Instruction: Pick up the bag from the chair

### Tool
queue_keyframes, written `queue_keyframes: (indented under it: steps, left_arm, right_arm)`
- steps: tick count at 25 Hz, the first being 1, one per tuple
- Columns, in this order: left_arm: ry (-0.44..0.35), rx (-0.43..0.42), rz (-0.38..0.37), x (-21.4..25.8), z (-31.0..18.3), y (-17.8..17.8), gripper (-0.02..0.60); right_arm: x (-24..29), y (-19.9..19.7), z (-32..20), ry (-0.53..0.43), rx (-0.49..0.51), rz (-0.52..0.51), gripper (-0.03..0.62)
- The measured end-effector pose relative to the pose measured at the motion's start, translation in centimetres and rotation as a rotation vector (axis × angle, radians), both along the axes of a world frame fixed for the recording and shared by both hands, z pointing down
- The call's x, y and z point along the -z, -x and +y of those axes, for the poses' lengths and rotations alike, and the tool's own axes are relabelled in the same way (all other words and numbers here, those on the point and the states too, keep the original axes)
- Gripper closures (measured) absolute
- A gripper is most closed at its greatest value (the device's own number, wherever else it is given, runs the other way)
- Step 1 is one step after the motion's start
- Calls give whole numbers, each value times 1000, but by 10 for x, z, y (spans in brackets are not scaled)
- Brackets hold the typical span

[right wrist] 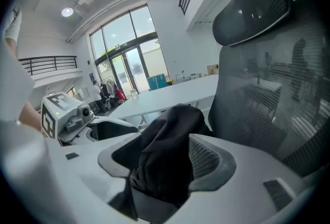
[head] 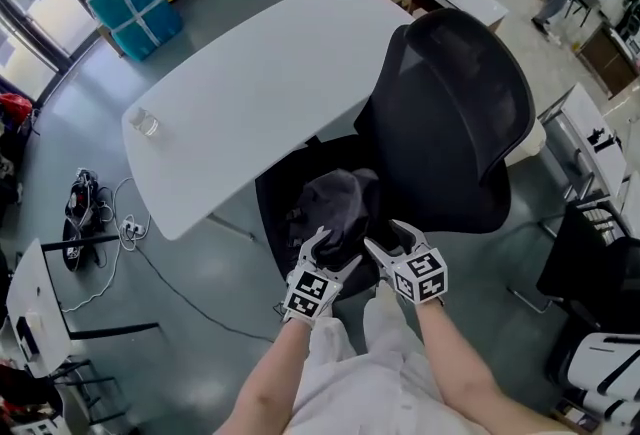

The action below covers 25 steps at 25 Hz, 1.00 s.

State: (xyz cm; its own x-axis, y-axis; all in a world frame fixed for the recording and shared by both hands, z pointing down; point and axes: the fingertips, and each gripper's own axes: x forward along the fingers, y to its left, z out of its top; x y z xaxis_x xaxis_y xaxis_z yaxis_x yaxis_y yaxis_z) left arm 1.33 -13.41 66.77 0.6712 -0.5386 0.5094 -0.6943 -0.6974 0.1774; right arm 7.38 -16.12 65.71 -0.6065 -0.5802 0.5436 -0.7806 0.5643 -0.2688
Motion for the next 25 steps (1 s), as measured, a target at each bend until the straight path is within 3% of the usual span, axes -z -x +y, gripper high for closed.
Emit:
queue_keyframes:
  steps: [8,18,21,25]
  left_arm:
    - [29,-14,-148,-36,-6,-9,241]
    - [95,8,-135,-51,-23,-18,248]
    - [108,53,-129,-54,-30,-14,361]
    - [123,56,-126,-53,-29,-11,405]
  right_arm:
    - [-32,16,-6,195,-54,-93,310]
    - [-40,31,-17,276,-72,-159,338]
    - [-40,34,-19,287,-72,-153,369]
    - [-39,36,-18,295,-73,-160,396]
